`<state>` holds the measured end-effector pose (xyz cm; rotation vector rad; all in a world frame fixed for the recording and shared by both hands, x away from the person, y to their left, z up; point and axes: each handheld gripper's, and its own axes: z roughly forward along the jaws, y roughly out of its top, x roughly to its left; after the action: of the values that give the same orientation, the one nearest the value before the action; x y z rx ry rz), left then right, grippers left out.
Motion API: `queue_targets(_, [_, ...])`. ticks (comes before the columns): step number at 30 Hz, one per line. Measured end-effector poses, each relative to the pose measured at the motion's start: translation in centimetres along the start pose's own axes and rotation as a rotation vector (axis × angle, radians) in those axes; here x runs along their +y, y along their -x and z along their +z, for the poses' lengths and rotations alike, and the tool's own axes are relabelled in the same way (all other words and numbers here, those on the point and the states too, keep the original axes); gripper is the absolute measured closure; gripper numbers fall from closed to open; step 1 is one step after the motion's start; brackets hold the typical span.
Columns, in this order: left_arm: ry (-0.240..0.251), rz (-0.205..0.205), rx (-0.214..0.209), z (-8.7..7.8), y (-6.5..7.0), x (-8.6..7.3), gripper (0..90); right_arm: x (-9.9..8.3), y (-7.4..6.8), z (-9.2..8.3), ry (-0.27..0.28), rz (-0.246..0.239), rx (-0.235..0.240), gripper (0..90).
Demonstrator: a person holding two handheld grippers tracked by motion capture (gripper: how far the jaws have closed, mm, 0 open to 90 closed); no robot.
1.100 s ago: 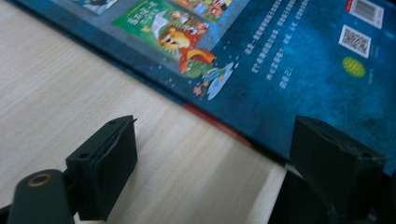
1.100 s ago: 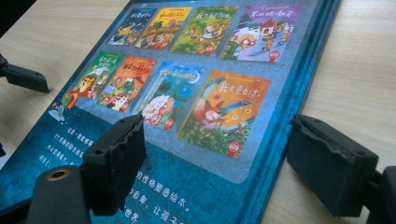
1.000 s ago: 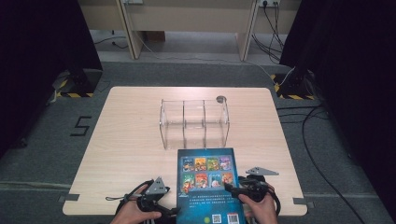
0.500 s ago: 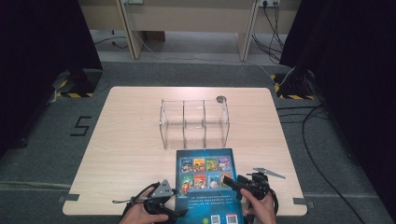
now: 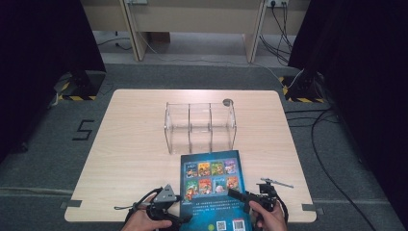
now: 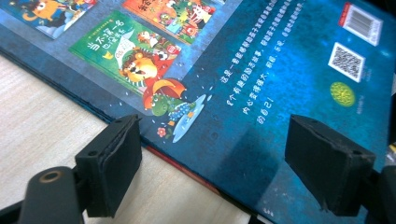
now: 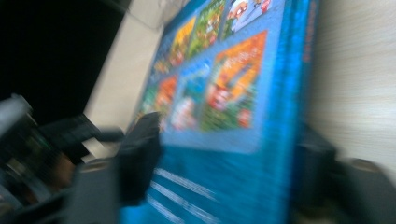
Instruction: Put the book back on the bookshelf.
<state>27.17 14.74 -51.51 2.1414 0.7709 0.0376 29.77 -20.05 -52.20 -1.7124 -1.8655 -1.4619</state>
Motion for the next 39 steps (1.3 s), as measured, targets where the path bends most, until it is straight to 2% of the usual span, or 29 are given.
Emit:
queue_targets(3, [0.0, 0.007, 0.002, 0.0, 0.0, -0.1, 17.7, 0.0, 0.1, -0.2, -0.027, -0.08, -0.017, 46.6])
queue_targets(5, [-0.003, 0.011, 0.005, -0.1, 0.0, -0.1, 17.3, 0.0, 0.1, -0.3, -0.032, -0.089, -0.01, 47.9])
queue_targets(8, [-0.006, 0.014, 0.011, -0.3, -0.1, -0.2, 16.5, 0.2, 0.3, -0.7, -0.019, -0.111, 0.074, 57.6])
queue_targets(9, [0.002, -0.007, 0.002, -0.4, -0.3, -0.3, 15.7, 0.3, 0.2, -1.0, -0.022, -0.137, 0.134, 61.3])
queue_targets(10, [0.006, -0.017, -0.004, -0.4, -0.4, -0.3, 15.4, 0.3, 0.1, -1.0, -0.016, -0.139, 0.159, 63.3])
queue_targets(11, [0.005, -0.025, -0.012, -0.4, -0.5, -0.3, 15.1, 0.2, 0.0, -0.9, -0.024, -0.135, 0.198, 65.6])
queue_targets(12, [0.005, -0.037, -0.007, -0.5, -0.6, -0.2, 14.0, 0.1, -0.2, -0.4, -0.069, -0.149, 0.253, 66.1])
queue_targets(13, [0.01, -0.041, -0.003, -0.5, -0.6, -0.3, 13.5, -0.1, -0.5, -0.2, -0.091, -0.157, 0.258, 65.3])
queue_targets(16, [0.01, -0.044, -0.005, -0.5, -0.7, -0.3, 14.3, -0.1, -0.8, -0.1, -0.093, -0.171, 0.245, 65.3])
queue_targets(19, [0.008, -0.039, 0.0, -0.5, -0.7, -0.3, 14.2, -0.1, -0.6, 0.0, -0.101, -0.154, 0.255, 65.7])
queue_targets(21, [0.005, -0.032, 0.01, -0.5, -0.6, -0.3, 14.2, -0.3, -0.3, 0.3, -0.138, -0.132, 0.265, 64.7])
queue_targets(23, [0.004, -0.039, 0.008, -0.6, -0.7, -0.2, 14.2, -0.4, -0.4, 0.4, -0.142, -0.137, 0.257, 64.3])
queue_targets(26, [0.008, -0.069, -0.008, -0.8, -1.0, -0.1, 14.2, -0.2, -1.2, 0.2, -0.097, -0.232, 0.265, 64.8])
queue_targets(28, [0.019, -0.048, 0.007, -0.9, -0.9, 0.0, 14.3, 0.0, -2.4, -0.1, -0.074, -0.323, 0.24, 64.3])
queue_targets(30, [0.021, -0.042, 0.012, -1.0, -0.9, 0.0, 14.6, 0.0, -2.9, -0.3, -0.054, -0.366, 0.231, 64.3])
queue_targets(33, [0.059, -0.035, 0.041, -1.6, -1.0, 0.1, 14.3, 0.1, -4.2, -0.8, -0.021, -0.451, 0.215, 65.1])
queue_targets(35, [0.073, -0.047, 0.04, -1.8, -1.2, 0.1, 14.8, 0.1, -4.8, -1.1, 0.023, -0.496, 0.202, 66.3])
queue_targets(36, [0.082, -0.056, 0.037, -2.0, -1.3, 0.1, 14.8, 0.1, -4.8, -1.1, 0.023, -0.496, 0.202, 66.3])
queue_targets(37, [0.083, -0.066, 0.023, -2.1, -1.5, 0.1, 16.0, 0.3, -5.2, -1.4, 0.084, -0.503, 0.196, 67.7])
queue_targets(39, [0.084, -0.067, 0.013, -1.9, -1.4, 0.1, 16.0, 0.6, -5.4, -1.8, 0.131, -0.514, 0.19, 68.8])
